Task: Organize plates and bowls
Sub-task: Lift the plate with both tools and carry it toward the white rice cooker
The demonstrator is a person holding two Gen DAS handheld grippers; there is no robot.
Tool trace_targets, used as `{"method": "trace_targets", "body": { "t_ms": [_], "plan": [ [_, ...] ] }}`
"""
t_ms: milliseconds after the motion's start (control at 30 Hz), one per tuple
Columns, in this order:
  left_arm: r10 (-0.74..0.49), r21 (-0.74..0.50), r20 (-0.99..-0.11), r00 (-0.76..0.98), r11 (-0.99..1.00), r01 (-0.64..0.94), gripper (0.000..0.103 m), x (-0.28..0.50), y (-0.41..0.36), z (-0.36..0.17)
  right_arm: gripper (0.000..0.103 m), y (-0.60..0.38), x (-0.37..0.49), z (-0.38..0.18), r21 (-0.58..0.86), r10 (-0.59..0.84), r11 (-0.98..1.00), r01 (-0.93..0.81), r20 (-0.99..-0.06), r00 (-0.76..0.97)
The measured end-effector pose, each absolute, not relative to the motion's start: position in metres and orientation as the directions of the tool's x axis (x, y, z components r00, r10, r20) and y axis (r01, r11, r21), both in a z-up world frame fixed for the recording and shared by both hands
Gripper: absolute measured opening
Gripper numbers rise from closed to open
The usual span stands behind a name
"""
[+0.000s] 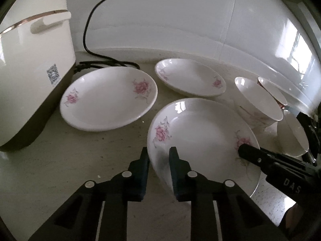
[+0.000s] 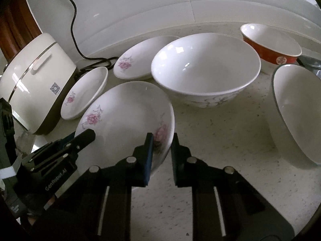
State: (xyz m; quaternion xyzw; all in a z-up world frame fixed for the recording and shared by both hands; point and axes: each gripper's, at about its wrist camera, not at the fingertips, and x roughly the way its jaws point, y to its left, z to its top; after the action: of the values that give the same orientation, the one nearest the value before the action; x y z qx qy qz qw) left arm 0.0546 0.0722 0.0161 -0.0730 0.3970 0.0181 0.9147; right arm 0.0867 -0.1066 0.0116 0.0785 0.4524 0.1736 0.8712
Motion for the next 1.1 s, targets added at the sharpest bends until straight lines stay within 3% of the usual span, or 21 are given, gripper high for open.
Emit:
{"method": "trace_targets", "body": {
  "t_ms": [333, 1100],
  "plan": [
    [0.119, 0.026, -0.645, 0.755, 0.991, -0.134, 0.017, 0.036, 0.065, 0.033, 0.020, -0.102, 0.077, 0.019, 0.341, 0.428, 0.904, -0.260, -0.719, 0.547],
    [0.192, 0.045, -0.632, 0.751, 0.976, -0.211, 0.018, 0.028, 0.075, 0.033, 0.020, -0.086, 0.071, 0.020, 0.361, 0.473, 0.881, -0.307, -0.705, 0.528]
  ]
}}
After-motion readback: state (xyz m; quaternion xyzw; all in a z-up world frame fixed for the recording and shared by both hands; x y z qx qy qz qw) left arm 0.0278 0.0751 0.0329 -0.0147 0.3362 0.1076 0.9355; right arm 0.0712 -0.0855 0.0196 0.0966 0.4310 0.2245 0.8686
